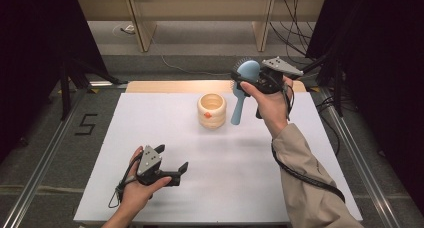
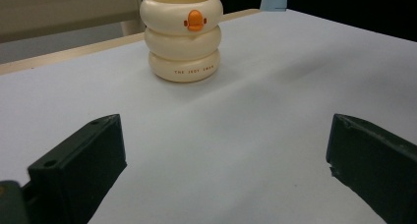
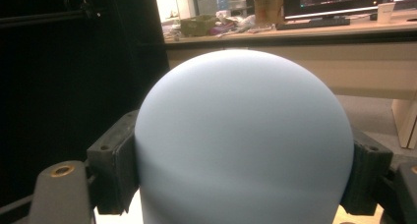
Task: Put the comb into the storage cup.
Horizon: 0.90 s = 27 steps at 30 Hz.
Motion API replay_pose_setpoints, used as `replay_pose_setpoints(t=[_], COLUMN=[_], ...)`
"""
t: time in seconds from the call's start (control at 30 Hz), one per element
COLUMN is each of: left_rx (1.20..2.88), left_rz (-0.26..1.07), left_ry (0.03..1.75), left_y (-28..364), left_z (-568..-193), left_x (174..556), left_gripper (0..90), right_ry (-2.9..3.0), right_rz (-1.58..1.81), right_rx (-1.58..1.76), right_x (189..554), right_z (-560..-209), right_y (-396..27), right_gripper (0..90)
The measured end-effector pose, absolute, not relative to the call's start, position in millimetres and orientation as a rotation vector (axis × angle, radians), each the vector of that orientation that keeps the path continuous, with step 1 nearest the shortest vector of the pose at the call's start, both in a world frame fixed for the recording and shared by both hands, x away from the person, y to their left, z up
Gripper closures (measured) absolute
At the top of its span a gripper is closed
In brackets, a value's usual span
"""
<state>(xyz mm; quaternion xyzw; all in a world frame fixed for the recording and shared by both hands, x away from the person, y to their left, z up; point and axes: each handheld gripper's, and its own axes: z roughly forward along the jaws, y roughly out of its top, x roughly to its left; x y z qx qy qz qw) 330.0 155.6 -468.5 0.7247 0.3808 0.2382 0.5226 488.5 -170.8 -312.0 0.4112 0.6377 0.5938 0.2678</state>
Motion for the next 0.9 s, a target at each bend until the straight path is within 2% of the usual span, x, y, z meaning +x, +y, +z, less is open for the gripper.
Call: replay_pose_setpoints(t=[0.9], left_rx=[1.735], left_rz=[0.573], left_ry=[0.911], left_y=[156], left_z=[-469], left_x=[331], left_gripper=[0.9], right_ry=[1.701], right_rz=[1.598], right_rx=[1.107], right_x=[501], right_z=[-306], right_y=[-159], right_gripper=[21.2])
